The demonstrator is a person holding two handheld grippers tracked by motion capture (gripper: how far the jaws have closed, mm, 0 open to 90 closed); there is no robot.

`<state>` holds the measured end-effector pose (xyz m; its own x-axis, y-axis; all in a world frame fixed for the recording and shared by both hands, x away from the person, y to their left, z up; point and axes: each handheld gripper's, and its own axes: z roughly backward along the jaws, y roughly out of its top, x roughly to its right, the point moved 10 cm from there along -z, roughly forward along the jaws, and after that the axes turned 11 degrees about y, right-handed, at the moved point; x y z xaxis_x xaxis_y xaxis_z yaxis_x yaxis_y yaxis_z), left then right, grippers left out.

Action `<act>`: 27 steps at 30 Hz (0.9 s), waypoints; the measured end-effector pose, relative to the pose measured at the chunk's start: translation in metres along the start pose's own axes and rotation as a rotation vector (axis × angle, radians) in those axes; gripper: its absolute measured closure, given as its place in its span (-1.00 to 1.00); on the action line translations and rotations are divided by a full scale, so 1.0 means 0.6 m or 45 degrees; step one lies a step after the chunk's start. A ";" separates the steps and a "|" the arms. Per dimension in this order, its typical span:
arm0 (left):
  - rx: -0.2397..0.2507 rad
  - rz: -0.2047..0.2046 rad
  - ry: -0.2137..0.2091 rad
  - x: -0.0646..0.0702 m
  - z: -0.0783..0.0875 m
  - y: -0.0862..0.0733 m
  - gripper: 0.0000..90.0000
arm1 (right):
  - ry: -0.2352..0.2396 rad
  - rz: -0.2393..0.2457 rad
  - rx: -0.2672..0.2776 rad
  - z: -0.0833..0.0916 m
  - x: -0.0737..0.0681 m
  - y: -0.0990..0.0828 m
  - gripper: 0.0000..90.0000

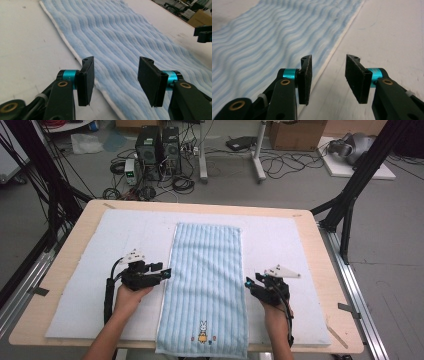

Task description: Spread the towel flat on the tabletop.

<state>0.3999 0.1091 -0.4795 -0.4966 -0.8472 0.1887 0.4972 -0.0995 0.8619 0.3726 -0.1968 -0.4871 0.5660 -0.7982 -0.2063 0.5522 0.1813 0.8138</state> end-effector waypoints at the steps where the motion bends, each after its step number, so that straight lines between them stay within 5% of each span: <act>1: -0.005 -0.008 0.005 -0.003 -0.005 0.002 0.11 | -0.006 0.004 -0.014 -0.009 0.007 0.004 0.33; 7: 0.035 0.006 0.063 -0.027 -0.027 0.019 -0.02 | -0.011 0.022 -0.078 -0.061 0.026 0.028 0.36; 10: -0.004 0.030 0.068 -0.036 -0.039 0.021 -0.05 | -0.027 0.022 -0.126 -0.092 0.039 0.038 0.35; 15: -0.004 0.017 0.074 -0.037 -0.048 0.044 -0.06 | -0.040 0.025 -0.186 -0.125 0.054 0.043 0.91; 20: -0.034 0.028 0.099 -0.049 -0.069 0.058 -0.09 | -0.155 0.058 -0.175 -0.124 0.069 0.046 0.77; 22: -0.063 0.024 0.119 -0.055 -0.083 0.057 -0.09 | -0.118 0.052 -0.152 -0.123 0.063 0.050 0.56; 27: -0.120 0.044 0.178 -0.077 -0.126 0.057 -0.01 | -0.087 0.069 -0.073 -0.105 0.049 0.061 0.45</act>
<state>0.4939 0.1052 -0.4942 -0.3776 -0.9146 0.1445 0.5800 -0.1120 0.8069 0.4479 -0.1775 -0.4977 0.5541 -0.8232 -0.1234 0.5569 0.2565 0.7900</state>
